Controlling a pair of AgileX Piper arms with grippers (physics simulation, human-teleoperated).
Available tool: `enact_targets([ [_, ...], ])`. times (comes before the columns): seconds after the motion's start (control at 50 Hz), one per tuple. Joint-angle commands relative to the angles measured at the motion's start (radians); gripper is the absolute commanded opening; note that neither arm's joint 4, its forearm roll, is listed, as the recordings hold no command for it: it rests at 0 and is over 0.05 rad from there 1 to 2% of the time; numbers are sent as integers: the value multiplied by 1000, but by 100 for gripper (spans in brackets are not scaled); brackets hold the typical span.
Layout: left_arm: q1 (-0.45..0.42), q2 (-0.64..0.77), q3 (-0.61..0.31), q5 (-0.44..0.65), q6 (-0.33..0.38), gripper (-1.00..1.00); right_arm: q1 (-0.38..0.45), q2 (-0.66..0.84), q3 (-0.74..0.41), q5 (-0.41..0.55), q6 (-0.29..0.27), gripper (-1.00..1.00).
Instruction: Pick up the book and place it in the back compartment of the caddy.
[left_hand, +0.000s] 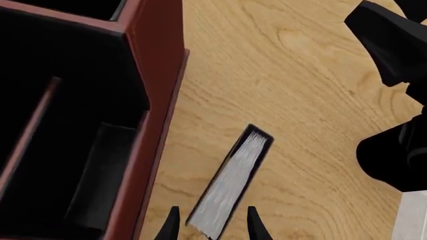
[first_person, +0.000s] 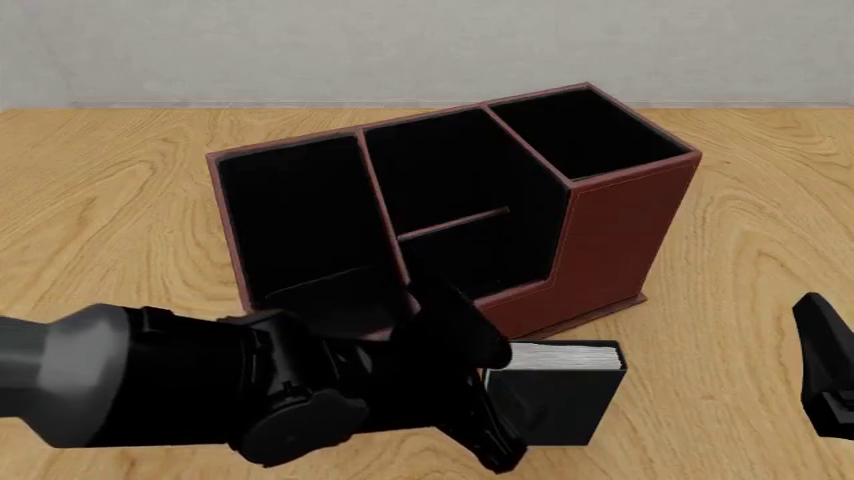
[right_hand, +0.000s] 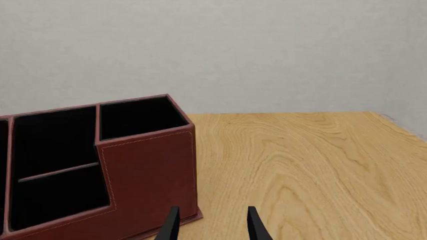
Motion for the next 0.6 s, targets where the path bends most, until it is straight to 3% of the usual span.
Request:
enact_targets([
  [0.02,-7,12,-6,2,3,100,0,0,-1,1,0,100],
  [0.04,-6,10,-7,5,6,100,0,0,-1,1,0,100],
  [0.06,-7,9,-7,6,7,-100,0,0,-1,1,0,100],
  [0.28,-17,-9,2,-8,-9,-100,0,0,-3,3,0,100],
  [0.6,-32,-57,12,-13,25,-100,0,0,-2,2,0,100],
])
